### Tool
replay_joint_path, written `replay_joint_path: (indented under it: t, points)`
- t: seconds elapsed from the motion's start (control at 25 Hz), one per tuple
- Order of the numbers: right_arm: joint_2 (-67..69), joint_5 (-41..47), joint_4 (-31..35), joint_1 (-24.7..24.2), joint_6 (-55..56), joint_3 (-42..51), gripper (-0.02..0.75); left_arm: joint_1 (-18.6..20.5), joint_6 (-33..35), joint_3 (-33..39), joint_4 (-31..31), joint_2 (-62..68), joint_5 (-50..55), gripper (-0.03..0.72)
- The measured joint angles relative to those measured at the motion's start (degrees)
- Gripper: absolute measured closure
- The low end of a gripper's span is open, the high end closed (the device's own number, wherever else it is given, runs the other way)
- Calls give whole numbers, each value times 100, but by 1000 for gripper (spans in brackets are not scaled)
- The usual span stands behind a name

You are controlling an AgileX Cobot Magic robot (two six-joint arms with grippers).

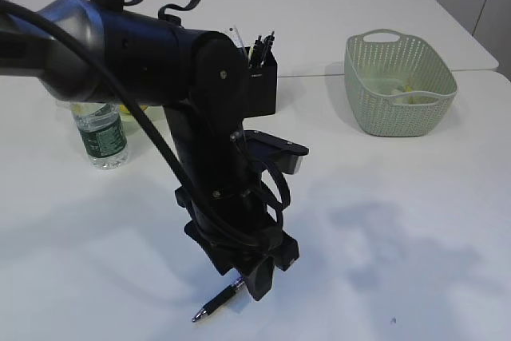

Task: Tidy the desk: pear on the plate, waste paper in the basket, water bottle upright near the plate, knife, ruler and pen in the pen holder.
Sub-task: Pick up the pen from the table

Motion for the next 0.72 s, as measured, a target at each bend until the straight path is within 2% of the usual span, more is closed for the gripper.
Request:
replay_joint_path:
  t: [0.72]
  points:
    - [0,74,0,0,0,0,423,-114,-68,0,135,425,-396,290]
